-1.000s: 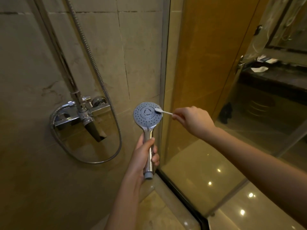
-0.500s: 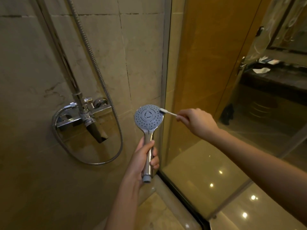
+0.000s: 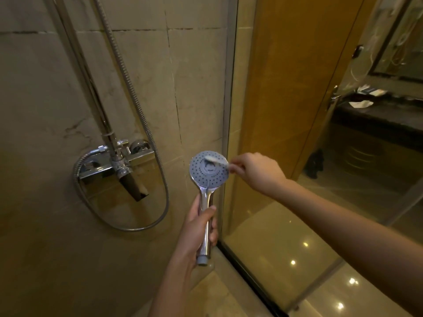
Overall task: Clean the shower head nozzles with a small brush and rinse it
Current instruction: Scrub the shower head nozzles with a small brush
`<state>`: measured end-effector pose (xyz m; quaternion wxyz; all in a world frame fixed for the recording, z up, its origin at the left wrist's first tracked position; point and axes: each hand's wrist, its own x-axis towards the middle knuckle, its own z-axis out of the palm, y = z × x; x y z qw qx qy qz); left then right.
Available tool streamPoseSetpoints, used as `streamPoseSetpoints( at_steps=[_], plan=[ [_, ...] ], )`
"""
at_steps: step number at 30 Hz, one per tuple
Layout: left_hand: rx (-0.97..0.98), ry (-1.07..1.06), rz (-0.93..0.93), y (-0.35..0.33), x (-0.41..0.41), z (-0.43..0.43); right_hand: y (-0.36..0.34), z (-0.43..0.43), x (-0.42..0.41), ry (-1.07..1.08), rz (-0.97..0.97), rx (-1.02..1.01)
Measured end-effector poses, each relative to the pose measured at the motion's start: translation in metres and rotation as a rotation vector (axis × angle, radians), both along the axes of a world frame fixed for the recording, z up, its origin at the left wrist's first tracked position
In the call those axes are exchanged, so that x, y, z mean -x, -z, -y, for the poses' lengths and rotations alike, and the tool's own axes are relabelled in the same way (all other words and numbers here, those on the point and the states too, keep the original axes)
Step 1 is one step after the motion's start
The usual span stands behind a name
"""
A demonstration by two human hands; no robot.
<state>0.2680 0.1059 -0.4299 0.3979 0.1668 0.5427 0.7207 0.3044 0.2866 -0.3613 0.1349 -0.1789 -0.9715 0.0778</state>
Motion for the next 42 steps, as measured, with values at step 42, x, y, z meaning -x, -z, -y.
streamPoseSetpoints(
  at_steps=[42],
  plan=[
    [0.115,-0.359,0.101,0.040,0.049,0.255,-0.054,0.487,0.239,-0.941,-0.001,-0.227]
  ],
)
